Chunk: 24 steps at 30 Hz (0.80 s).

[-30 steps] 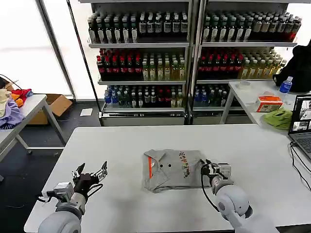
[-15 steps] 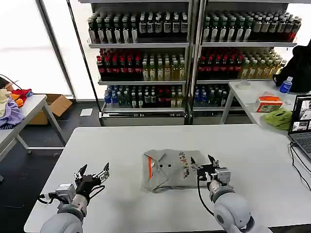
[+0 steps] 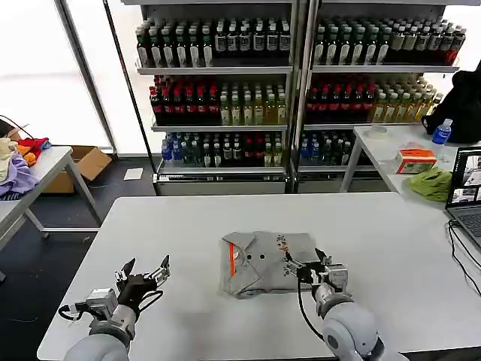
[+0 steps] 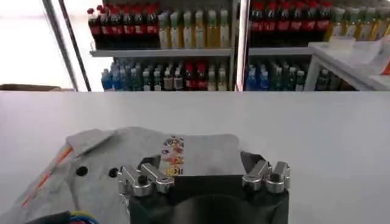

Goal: Fold and organize the clothes.

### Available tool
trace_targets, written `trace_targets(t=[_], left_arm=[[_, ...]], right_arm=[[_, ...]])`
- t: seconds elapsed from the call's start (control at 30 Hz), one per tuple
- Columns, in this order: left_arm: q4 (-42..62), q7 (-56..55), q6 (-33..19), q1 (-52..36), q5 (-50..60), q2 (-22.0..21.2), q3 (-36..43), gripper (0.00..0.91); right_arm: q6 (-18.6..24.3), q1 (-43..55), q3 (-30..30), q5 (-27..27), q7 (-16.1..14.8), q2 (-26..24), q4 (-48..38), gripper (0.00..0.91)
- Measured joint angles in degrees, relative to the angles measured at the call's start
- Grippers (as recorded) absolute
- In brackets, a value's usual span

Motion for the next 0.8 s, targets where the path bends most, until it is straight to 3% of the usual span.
trace_targets(t=[0.4,0.8], left_arm=[[-0.5,0.5,0.1,1.6,0.5,-1.2,-1.2,0.907],[-2.7,0.8,-0.2,3.5,1.1,-2.6,-1.9,0.907]], right_arm=[[0.0,5.1,-0.9,2.3,-0.5,1.7,-8.3,0.907],[0.0,5.4,-0.1,6.4,0.5,1.7,-10.1,0.907]])
